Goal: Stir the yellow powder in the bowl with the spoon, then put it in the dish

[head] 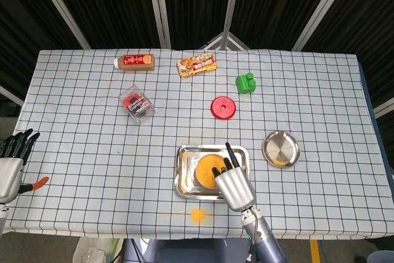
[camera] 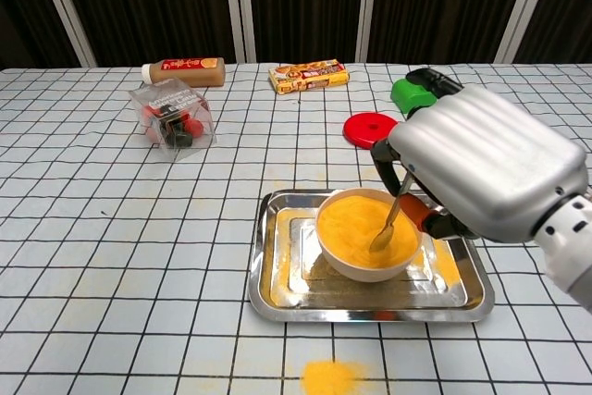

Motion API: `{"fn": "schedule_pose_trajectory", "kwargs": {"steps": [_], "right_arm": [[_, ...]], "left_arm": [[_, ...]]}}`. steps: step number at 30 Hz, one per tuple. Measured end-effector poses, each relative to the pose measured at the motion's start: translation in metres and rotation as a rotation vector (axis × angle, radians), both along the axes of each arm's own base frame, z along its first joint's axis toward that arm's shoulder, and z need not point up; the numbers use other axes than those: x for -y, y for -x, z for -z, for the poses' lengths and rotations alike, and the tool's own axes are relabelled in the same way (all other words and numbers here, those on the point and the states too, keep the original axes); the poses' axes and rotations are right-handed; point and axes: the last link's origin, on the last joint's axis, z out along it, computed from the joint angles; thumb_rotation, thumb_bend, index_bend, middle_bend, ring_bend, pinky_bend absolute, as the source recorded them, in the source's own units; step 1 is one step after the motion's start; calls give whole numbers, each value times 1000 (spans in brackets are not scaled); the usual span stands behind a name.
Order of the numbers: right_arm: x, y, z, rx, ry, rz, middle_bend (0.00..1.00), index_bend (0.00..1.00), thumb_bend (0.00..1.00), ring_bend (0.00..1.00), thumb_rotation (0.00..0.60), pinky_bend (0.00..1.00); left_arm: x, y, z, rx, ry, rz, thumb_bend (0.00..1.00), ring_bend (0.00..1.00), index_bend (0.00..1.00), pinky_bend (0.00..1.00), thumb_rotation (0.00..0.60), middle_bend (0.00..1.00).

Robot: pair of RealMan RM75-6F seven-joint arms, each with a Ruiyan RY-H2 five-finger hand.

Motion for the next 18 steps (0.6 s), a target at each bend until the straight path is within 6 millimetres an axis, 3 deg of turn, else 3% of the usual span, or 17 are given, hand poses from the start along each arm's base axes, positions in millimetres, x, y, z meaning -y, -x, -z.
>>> {"fn": "schedule_pose_trajectory", "kwargs": {"steps": [18], "right_arm": [[21,-1,9,53,22,40,774,908,753,396,600,0]], "left_arm": [[-1,1,1,-4,1,-4,0,0,0,0,600,0]]}}
